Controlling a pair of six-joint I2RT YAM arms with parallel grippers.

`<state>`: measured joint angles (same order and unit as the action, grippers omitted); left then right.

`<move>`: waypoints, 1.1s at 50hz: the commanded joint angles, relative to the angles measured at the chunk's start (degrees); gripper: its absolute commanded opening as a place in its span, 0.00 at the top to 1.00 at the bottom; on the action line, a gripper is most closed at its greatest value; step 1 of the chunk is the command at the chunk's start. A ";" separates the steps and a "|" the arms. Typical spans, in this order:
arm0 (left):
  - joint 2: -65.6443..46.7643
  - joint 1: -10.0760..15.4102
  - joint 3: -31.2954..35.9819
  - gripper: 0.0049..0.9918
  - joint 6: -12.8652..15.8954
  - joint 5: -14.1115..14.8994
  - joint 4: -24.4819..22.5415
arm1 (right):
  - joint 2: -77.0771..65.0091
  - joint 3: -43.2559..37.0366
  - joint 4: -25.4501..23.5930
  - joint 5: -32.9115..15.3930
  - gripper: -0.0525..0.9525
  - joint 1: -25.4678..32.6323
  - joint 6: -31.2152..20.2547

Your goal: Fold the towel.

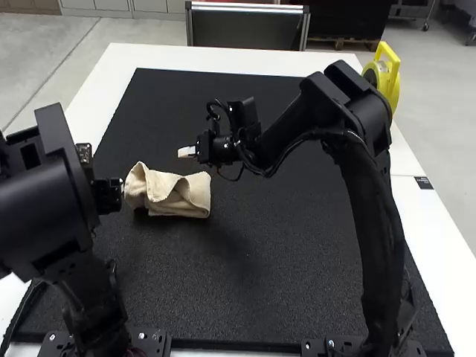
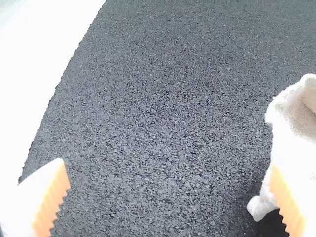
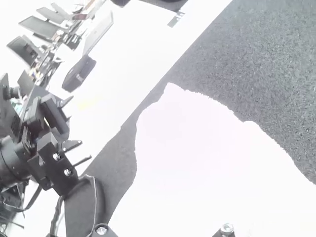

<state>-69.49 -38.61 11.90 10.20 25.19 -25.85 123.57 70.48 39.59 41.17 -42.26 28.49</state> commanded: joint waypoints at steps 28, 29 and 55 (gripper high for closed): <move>20.36 18.92 13.59 0.04 -1.32 4.25 29.63 | -5.27 -8.95 0.75 -0.74 0.63 14.31 -2.12; 20.28 19.54 14.11 0.04 -1.32 4.34 30.50 | -5.27 -9.31 0.84 -0.74 0.62 14.75 -2.12; 10.78 22.09 23.52 0.06 5.45 2.85 47.47 | -6.50 -15.37 2.95 2.25 0.56 21.52 -4.85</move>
<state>-58.13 -16.12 32.10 12.69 28.53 19.99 119.59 55.16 41.95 41.85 -21.67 25.43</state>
